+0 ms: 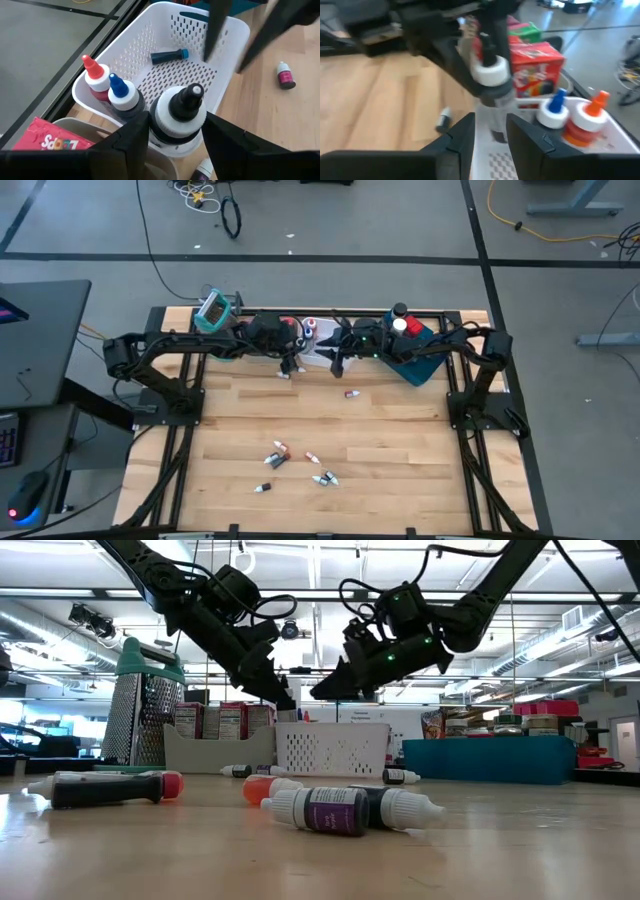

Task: Pick & Place Kitchen Items
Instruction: Put the large black food coloring bottle into the white bin

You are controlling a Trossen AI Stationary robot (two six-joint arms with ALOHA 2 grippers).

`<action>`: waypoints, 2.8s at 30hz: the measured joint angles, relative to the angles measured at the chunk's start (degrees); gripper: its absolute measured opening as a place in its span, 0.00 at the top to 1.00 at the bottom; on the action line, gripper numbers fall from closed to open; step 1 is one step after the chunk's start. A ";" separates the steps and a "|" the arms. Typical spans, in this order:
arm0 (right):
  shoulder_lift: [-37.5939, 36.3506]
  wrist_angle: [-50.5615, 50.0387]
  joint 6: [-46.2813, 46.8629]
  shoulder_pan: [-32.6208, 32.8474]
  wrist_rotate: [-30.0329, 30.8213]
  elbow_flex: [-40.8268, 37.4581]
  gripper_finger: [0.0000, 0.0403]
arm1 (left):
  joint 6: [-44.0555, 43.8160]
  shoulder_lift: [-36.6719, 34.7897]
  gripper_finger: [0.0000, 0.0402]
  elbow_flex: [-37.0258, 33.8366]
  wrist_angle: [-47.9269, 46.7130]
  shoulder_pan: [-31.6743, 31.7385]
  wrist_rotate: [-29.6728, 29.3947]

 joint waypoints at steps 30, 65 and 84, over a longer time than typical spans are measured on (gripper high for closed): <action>0.06 -5.14 -0.45 -0.33 11.63 0.00 0.72 | -1.10 -0.07 0.38 0.00 -1.04 0.00 -6.25; 4.08 -56.45 -40.94 -9.60 5.78 22.60 0.51 | 10.51 -28.30 0.39 0.04 -1.69 -5.43 -13.81; 9.73 -61.99 -45.10 -9.17 6.80 22.56 0.60 | 12.92 -28.22 0.39 0.00 -1.52 -5.42 -16.66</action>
